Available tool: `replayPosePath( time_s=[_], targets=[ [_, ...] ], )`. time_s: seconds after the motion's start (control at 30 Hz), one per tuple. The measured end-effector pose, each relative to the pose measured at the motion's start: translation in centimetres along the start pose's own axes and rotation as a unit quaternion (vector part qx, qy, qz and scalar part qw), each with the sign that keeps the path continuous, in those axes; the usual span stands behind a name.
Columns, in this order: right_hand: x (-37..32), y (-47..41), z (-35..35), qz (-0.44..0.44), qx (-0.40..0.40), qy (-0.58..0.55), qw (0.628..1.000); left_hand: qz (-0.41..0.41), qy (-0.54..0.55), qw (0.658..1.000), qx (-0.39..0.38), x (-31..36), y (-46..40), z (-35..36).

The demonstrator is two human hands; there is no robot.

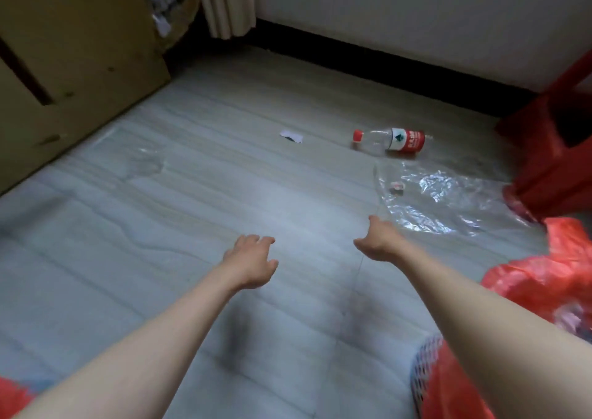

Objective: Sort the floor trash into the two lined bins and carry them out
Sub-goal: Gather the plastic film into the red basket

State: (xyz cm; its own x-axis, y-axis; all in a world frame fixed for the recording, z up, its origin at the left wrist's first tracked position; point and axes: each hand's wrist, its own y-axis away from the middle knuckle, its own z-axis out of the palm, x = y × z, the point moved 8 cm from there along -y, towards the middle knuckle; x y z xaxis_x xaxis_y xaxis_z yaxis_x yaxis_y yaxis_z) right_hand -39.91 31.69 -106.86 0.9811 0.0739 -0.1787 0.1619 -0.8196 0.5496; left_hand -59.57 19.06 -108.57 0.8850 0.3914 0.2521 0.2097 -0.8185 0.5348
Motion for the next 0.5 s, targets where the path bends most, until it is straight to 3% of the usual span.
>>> replayPosePath(
  time_s=[0.2, 0.4, 0.5],
  targets=[
    [4.6, -7.4, -3.0, 0.078, 0.014, 0.021, 0.997, 0.011, -0.090, 0.990, -0.108, 0.7, -5.5, 3.3],
    [6.5, -13.7, -3.2, 0.125, 0.030, 0.018, 0.992, 0.037, -0.149, 0.982, -0.106, 1.2, -12.3, 3.5],
    [7.8, -15.1, -2.9, 0.162, 0.002, 0.023, 0.987, 0.052, -0.164, 0.979, -0.107, 2.1, -14.9, 3.5]
  ],
)
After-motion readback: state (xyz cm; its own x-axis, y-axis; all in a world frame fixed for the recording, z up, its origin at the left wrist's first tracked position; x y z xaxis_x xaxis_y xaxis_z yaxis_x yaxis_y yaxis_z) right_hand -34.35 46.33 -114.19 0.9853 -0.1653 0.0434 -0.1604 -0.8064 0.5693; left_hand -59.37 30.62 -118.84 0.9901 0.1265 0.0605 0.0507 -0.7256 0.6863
